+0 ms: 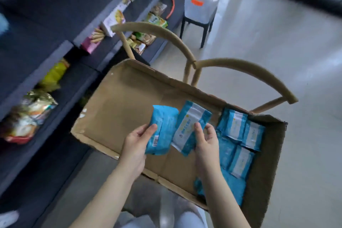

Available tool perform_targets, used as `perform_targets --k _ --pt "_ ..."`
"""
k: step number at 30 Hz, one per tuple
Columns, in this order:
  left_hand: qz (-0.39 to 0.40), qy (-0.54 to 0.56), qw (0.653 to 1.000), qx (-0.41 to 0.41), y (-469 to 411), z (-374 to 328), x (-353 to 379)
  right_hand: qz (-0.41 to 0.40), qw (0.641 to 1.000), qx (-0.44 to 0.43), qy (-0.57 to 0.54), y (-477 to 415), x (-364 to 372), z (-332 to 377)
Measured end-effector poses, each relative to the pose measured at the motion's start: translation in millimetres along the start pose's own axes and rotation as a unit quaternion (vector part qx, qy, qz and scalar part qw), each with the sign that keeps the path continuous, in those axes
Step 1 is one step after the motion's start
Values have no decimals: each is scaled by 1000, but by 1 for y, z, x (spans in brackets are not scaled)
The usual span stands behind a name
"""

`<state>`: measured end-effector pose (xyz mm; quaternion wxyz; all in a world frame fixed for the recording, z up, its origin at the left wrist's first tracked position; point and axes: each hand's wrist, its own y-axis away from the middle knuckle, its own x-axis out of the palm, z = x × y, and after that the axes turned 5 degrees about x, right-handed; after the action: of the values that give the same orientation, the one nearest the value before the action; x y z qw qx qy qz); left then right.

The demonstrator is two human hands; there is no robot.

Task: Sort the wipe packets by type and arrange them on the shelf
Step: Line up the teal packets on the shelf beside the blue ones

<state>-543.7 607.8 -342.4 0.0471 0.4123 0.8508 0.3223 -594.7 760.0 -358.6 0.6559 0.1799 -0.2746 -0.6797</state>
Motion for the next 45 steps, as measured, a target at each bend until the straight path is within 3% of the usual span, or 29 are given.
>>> perform_targets --k 7,15,20,24,27,31,36,41,45 --pt "-37 129 986 96 111 -120 -160 130 991 -36 4 160 161 13" --pt "-35 301 942 144 209 -196 -325 259 966 -14 8 278 307 21" --pt "-78 307 925 211 234 -225 -392 327 944 -15 50 313 380 29" --pt "-163 157 943 246 245 -262 -425 398 915 6 68 328 435 39" --pt "-256 73 933 243 243 -292 -448 452 888 22 83 337 478 49" --pt "-333 103 903 251 241 -320 -488 527 842 27 114 348 534 58" --pt "-367 127 881 270 249 -324 -551 587 792 67 152 364 594 42" --pt "-360 181 875 269 270 -322 -609 604 768 89 191 393 646 -2" --pt "-392 214 852 274 279 -321 -667 600 775 66 189 420 682 -44"
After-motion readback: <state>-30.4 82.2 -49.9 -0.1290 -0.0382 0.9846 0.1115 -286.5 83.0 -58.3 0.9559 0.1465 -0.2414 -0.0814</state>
